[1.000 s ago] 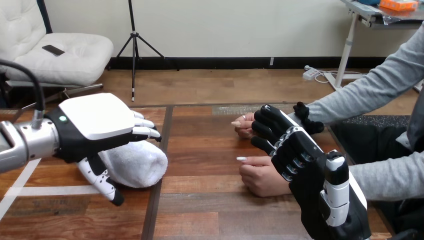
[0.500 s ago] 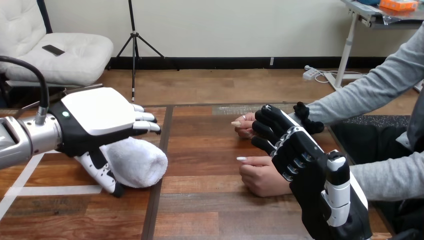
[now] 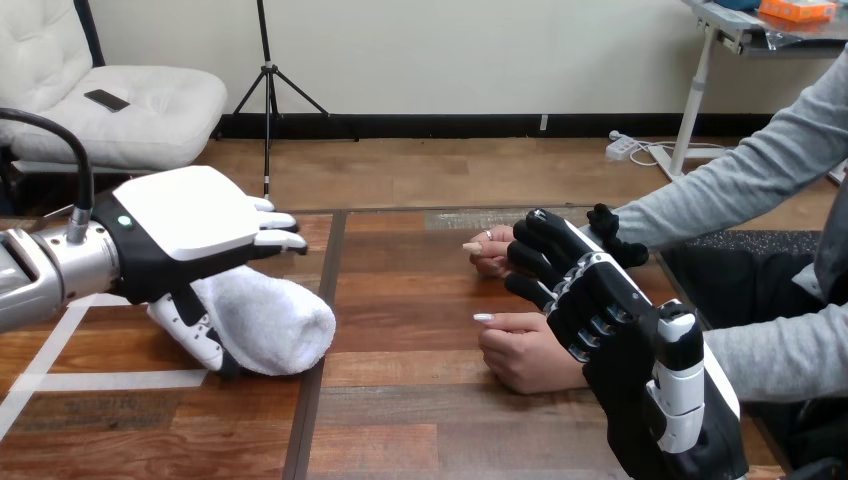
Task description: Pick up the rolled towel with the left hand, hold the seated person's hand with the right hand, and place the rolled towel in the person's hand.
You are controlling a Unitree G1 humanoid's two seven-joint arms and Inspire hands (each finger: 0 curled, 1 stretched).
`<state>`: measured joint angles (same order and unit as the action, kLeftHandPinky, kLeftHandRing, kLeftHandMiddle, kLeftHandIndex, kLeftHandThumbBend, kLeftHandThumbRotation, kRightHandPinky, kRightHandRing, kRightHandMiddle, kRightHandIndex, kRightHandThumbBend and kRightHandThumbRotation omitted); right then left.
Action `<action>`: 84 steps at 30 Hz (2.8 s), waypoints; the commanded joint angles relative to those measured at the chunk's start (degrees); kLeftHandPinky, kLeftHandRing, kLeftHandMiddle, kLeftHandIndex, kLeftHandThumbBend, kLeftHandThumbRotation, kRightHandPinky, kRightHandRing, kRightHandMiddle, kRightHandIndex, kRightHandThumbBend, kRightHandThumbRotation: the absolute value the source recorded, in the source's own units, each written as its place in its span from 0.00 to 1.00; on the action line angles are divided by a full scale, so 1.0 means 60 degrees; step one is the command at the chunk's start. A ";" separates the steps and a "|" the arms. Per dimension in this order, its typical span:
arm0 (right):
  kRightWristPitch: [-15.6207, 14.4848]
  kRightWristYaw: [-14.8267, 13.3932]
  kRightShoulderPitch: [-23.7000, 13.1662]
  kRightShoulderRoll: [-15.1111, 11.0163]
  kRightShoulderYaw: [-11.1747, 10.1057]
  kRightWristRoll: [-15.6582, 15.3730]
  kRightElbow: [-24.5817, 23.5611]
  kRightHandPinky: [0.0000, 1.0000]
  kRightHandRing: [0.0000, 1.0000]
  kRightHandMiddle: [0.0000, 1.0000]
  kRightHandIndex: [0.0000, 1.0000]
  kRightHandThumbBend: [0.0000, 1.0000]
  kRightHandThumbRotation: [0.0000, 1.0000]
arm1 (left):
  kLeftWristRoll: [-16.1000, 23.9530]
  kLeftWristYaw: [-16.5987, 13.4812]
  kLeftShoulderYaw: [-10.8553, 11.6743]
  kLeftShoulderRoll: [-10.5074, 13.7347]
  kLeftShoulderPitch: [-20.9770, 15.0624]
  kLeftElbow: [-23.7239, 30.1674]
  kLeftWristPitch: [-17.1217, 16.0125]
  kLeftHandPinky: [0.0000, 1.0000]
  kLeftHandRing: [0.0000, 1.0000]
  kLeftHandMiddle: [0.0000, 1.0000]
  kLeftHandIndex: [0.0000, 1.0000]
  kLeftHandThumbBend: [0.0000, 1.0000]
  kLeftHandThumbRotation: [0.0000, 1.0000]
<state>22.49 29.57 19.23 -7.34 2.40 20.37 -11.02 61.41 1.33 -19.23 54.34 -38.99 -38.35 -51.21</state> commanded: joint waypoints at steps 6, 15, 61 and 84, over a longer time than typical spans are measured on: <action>0.0039 0.0035 -0.0388 -0.0091 -0.0033 0.0106 -0.0540 0.91 0.94 0.93 0.90 0.82 1.00 | -0.0070 -0.0185 -0.0474 -0.0284 -0.1117 -0.0932 0.0502 0.82 0.92 0.93 0.89 1.00 0.59; 0.0047 0.0012 -0.0353 -0.0087 -0.0031 0.0072 -0.0579 0.91 0.93 0.93 0.91 0.81 1.00 | -0.0360 0.0030 -0.0778 -0.0669 -0.1527 -0.1988 0.0760 0.86 0.93 0.93 0.90 1.00 0.58; 0.0048 0.0133 -0.0159 -0.0310 -0.0123 0.0259 -0.0767 0.89 0.93 0.92 0.90 0.80 1.00 | -0.0901 -0.0133 -0.1822 -0.2229 -0.2499 -0.4661 0.1536 0.87 0.92 0.93 0.90 1.00 0.57; -0.0063 0.0083 -0.0068 -0.0352 -0.0124 0.0298 -0.0933 0.88 0.92 0.92 0.89 0.80 1.00 | 0.0570 -0.1839 -0.3366 -0.2436 -0.2878 -0.4538 0.2141 0.90 0.96 0.97 0.94 1.00 0.37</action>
<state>22.44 30.39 20.22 -9.23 2.09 20.94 -13.45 62.79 -6.11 -36.94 39.76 -50.48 -66.22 -39.62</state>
